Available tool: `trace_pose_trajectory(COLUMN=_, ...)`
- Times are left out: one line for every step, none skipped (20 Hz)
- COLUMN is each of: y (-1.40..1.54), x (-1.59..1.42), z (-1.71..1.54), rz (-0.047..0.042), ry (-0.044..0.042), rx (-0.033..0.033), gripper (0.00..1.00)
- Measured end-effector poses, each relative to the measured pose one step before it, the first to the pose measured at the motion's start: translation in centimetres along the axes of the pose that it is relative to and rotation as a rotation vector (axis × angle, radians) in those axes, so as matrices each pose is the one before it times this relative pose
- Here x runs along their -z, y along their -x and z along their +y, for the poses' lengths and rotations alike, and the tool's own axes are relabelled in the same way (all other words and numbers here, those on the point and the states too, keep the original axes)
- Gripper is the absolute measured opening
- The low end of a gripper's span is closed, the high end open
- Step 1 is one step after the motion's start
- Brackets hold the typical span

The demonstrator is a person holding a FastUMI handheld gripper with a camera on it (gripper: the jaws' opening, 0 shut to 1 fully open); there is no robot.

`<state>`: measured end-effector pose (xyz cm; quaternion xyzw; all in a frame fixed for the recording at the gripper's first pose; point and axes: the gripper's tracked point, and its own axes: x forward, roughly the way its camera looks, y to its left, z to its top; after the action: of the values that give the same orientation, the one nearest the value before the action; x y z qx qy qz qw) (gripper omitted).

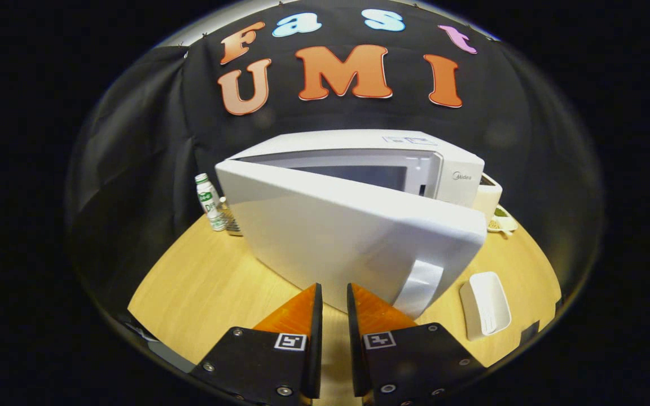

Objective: Open the microwave, put the food inside, and close the microwave door.

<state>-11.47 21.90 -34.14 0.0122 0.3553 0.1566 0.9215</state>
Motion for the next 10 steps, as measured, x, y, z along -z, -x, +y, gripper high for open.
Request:
trace_pose_trajectory(y=-0.885, x=-0.462, z=-1.204, rz=-0.00088, ry=-0.00500, rx=0.02399, gripper=0.21)
trace_pose_trajectory(y=-0.802, x=-0.494, z=-0.997, rz=-0.00301, ry=-0.01193, rx=0.01815, gripper=0.19)
trace_pose_trajectory(y=-0.925, x=-0.704, z=-0.756, rz=-0.00715, ry=-0.01677, rx=0.00997, gripper=0.19)
trace_pose_trajectory(y=-0.841, x=-0.671, z=-0.583, rz=-0.00452, ry=-0.01307, rx=0.00689, gripper=0.19)
trace_pose_trajectory(y=-0.785, x=-0.722, z=-0.415, rz=-0.00664, ry=-0.00377, rx=0.00286, gripper=0.19)
trace_pose_trajectory(y=-0.625, x=-0.870, z=-0.185, rz=-0.01112, ry=0.00017, rx=0.00188, gripper=0.18)
trace_pose_trajectory(y=-0.566, x=-0.783, z=-0.259, rz=-0.01095, ry=0.00579, rx=0.00207, gripper=0.18)
trace_pose_trajectory(y=-0.551, x=-0.500, z=-0.311, rz=-0.01527, ry=0.00657, rx=0.00317, gripper=0.18)
trace_pose_trajectory(y=-0.556, x=-0.597, z=-0.148, rz=-0.01224, ry=0.00683, rx=0.00168, gripper=0.18)
trace_pose_trajectory(y=-0.507, x=-0.416, z=-0.181, rz=-0.00977, ry=0.00682, rx=-0.00035, gripper=0.17)
